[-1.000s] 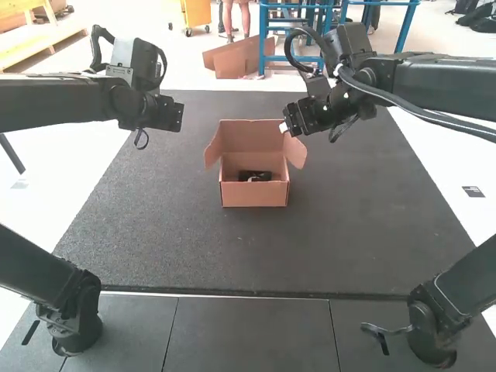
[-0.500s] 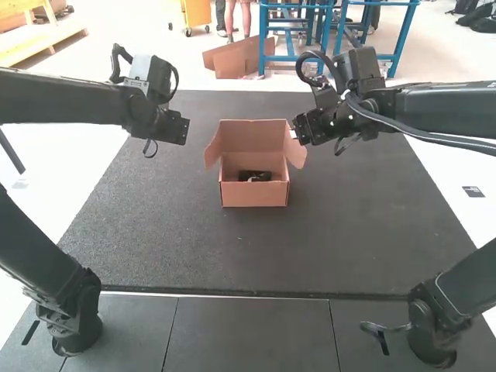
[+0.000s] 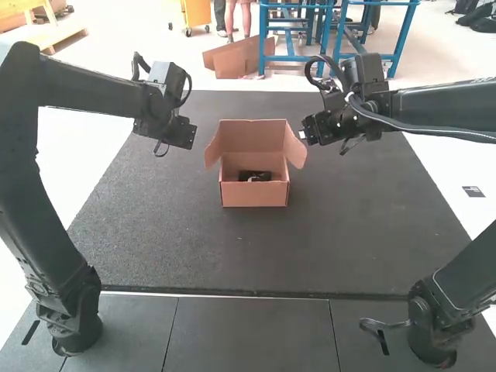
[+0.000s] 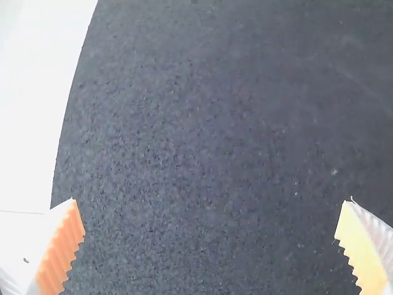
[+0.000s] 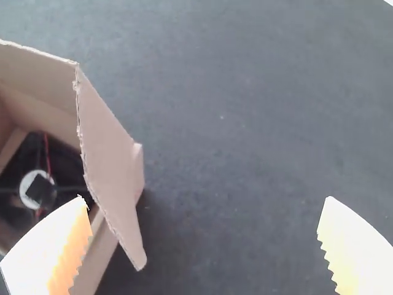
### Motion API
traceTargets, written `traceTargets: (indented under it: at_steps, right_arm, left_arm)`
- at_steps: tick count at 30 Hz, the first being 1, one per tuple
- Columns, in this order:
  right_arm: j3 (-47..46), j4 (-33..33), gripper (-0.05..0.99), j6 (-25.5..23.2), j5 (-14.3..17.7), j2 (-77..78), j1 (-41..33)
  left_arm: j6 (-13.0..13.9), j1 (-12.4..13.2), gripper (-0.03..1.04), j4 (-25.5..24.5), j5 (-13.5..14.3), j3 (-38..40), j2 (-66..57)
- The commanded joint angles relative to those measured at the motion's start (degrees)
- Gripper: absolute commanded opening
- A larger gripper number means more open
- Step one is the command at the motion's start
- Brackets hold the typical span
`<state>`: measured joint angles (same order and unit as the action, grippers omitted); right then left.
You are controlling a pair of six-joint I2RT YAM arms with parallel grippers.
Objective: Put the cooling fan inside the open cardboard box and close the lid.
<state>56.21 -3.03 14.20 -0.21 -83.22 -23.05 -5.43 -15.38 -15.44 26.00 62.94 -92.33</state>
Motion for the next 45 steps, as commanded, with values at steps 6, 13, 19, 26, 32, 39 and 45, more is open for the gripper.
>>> traceTargets:
  at_steps: [6, 13, 19, 26, 32, 39, 45]
  right_arm:
    - [3.21, -3.39, 0.84, -0.49, -6.03, -1.68, 0.2]
    - [4.62, -3.39, 0.84, -1.36, -6.65, -3.09, 0.2]
    - [5.41, -3.39, 0.84, -1.63, -6.82, -4.49, 0.46]
    - [7.34, -3.39, 0.84, -2.24, -7.26, -6.6, 0.55]
    - [7.78, -3.39, 0.84, -2.77, -7.26, -7.31, 0.55]
    - [8.22, -4.18, 0.84, -2.95, -7.61, -7.92, 0.64]
    - [8.48, -4.8, 0.8, -3.39, -7.79, -8.89, 0.64]
  left_arm:
    - [-0.37, -0.09, 0.97, -0.2, 1.34, 1.84, -1.18]
    - [-0.02, -1.85, 0.97, -0.82, 0.54, 2.63, -3.55]
    - [-0.11, -3.52, 0.97, -0.99, -1.48, 4.04, -5.31]
    - [-1.07, -5.37, 0.97, -1.43, -7.54, 6.5, -5.75]
    - [-1.34, -6.24, 0.97, -1.17, -9.65, 7.81, -5.84]
    - [-1.95, -6.33, 0.97, -1.26, -9.65, 7.9, -6.01]
    - [-2.13, -6.33, 0.97, -1.35, -9.74, 8.34, -6.01]
